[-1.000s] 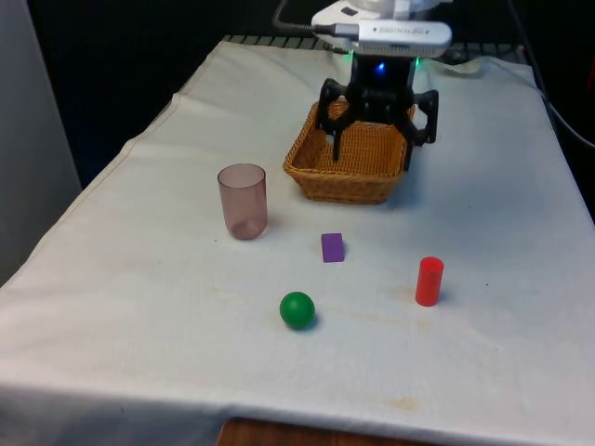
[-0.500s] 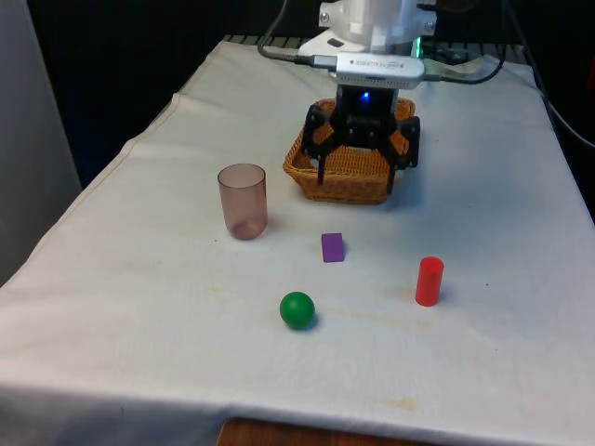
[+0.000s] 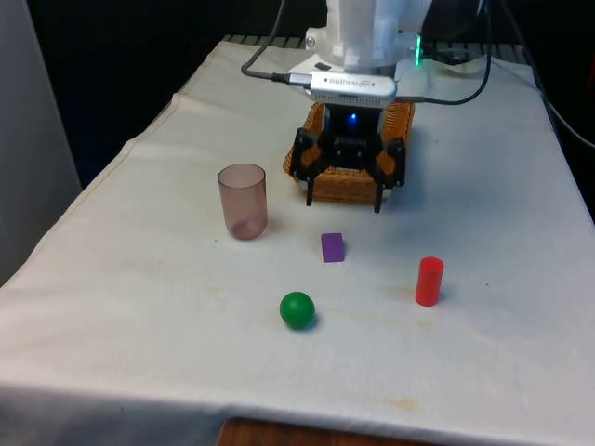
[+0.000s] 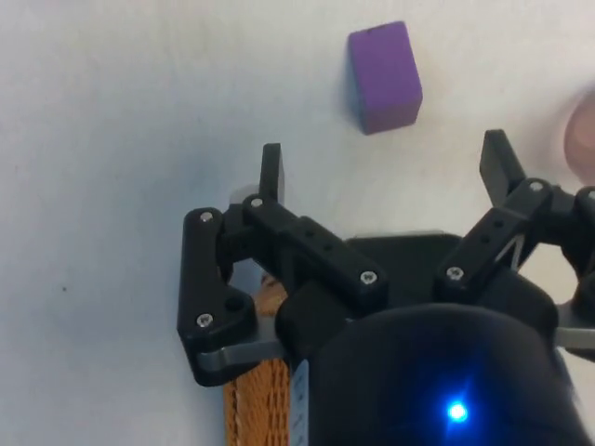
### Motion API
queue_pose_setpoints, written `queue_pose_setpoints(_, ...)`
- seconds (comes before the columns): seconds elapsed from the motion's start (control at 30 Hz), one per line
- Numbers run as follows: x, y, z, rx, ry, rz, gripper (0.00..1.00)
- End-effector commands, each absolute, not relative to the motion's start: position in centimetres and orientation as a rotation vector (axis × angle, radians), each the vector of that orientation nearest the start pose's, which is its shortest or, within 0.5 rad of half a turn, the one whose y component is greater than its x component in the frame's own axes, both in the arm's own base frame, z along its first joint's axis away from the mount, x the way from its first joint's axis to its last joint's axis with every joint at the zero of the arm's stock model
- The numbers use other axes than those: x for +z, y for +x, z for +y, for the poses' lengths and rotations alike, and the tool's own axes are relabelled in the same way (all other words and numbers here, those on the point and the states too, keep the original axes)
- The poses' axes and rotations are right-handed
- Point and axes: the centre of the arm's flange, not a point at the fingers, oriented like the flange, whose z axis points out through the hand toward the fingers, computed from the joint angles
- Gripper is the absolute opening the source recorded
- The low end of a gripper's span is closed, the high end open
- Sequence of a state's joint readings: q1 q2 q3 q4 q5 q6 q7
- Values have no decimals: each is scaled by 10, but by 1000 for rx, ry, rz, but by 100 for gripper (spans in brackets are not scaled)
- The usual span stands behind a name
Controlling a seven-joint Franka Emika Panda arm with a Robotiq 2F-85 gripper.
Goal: Pick up the triangular block and place it into the basket.
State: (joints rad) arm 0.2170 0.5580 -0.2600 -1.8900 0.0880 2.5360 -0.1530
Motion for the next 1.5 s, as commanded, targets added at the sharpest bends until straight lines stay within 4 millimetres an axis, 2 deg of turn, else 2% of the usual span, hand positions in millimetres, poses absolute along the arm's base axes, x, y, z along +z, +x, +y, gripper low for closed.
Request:
queue_pose_setpoints(0.0,224,645,-19,-165,-3224,-145,100)
queue_pose_setpoints(0.33,208,645,-29,-208,-3214,-231,100)
queue_pose_setpoints(0.77,188,647,-29,-196,-3195,-261,100)
queue_pose_setpoints(1.47,170,645,-52,-183,-3132,-276,100)
